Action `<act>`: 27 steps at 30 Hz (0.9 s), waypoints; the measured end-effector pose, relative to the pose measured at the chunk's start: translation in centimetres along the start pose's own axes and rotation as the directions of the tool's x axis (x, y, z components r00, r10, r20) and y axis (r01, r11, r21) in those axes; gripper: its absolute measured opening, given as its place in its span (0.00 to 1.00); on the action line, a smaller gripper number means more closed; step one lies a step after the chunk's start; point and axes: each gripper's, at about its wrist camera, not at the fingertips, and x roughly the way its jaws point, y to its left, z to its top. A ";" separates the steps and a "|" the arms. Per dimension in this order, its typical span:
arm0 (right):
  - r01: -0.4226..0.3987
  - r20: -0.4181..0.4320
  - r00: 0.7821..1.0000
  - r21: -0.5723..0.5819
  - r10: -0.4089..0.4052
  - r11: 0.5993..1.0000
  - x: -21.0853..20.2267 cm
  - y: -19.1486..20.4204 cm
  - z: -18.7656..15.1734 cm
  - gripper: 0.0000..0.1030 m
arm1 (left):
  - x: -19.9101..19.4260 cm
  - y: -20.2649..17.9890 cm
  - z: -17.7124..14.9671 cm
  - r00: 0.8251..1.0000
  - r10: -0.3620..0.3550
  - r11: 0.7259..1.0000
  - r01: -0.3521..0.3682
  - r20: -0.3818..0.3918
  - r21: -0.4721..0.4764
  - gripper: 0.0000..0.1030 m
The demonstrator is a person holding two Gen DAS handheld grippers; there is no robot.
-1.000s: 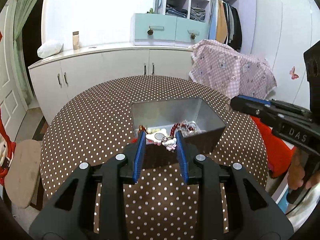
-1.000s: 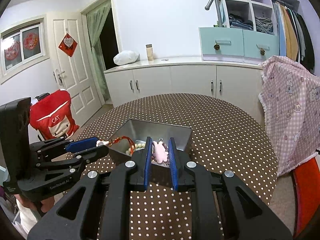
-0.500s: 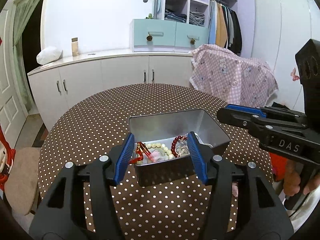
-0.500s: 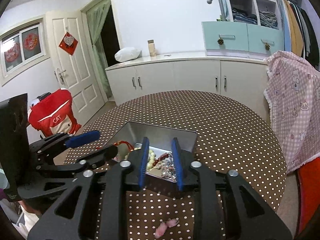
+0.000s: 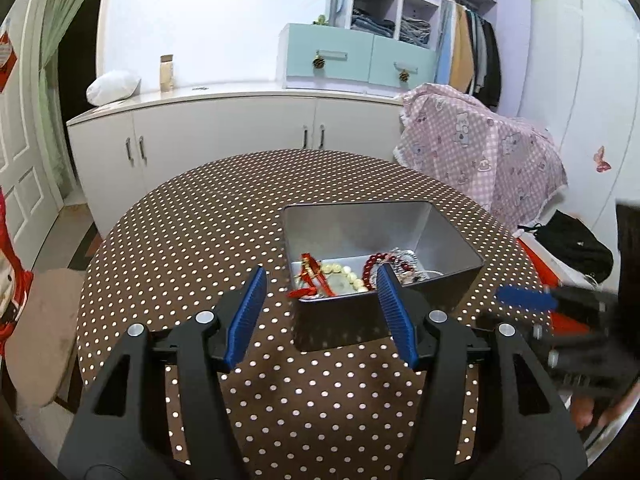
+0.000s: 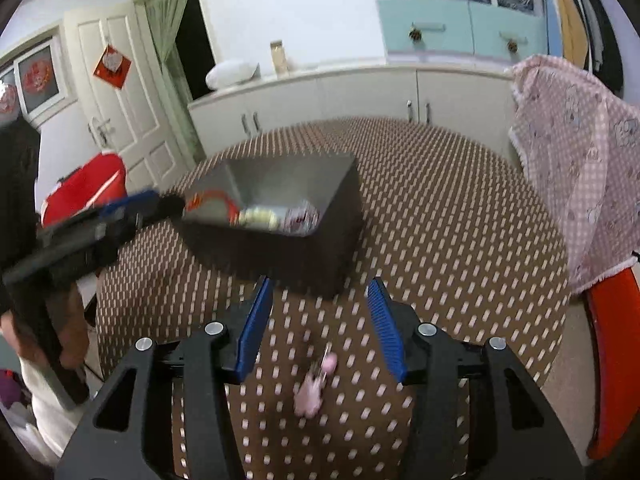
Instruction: Organize jewelry
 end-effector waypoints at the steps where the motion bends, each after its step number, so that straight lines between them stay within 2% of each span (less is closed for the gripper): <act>1: 0.003 -0.011 1.000 -0.006 -0.003 1.000 0.2 0.1 -0.4 0.46 | 0.1 0.1 0.1 1.000 0.001 1.000 -0.001 -0.004 -0.010 0.56; 2: 0.013 -0.026 1.000 -0.010 -0.013 1.000 0.5 0.3 -0.9 0.44 | 0.2 0.3 0.2 1.000 0.000 1.000 0.000 -0.008 -0.027 0.56; 5: 0.034 -0.051 0.998 -0.019 -0.035 0.999 1.0 0.5 -1.9 0.20 | 0.6 1.1 0.6 1.000 0.017 0.998 -0.018 -0.007 -0.063 0.56; 7: 0.066 -0.041 0.997 -0.043 -0.068 0.997 0.8 0.8 -2.4 0.11 | 1.1 1.5 0.9 0.999 0.031 0.996 -0.032 -0.017 -0.079 0.56; 14: 0.054 -0.045 0.998 -0.016 -0.054 0.998 0.6 0.3 -1.9 0.11 | 3.9 3.1 1.4 0.994 0.005 0.984 -0.024 -0.112 -0.176 0.56; 15: 0.053 -0.042 0.998 -0.011 -0.054 0.999 0.5 0.2 -1.7 0.11 | 4.3 3.3 1.3 0.992 0.004 0.983 -0.027 -0.126 -0.184 0.52; 16: 0.054 -0.037 0.998 -0.007 -0.054 0.999 0.5 0.1 -1.5 0.11 | 4.5 3.4 1.3 0.991 0.001 0.982 -0.026 -0.133 -0.185 0.45; 18: 0.049 -0.021 0.999 0.002 -0.048 0.999 0.3 -0.2 -0.9 0.11 | 4.6 3.5 1.3 0.990 -0.049 0.978 0.021 -0.133 -0.207 0.32; 19: 0.046 -0.006 0.999 0.008 -0.046 0.999 -0.1 -0.3 -0.4 0.11 | 4.6 3.5 1.3 0.989 -0.058 0.978 0.028 -0.137 -0.208 0.30; 22: 0.041 0.036 0.998 0.006 -0.041 0.999 -0.9 -0.3 0.9 0.11 | 4.7 2.8 1.4 0.990 -0.041 0.984 0.016 -0.137 -0.178 0.23; 27: 0.019 0.122 0.992 -0.019 -0.017 1.000 -2.3 -0.1 3.7 0.10 | 5.1 2.5 1.6 0.989 -0.049 0.984 0.023 -0.143 -0.179 0.22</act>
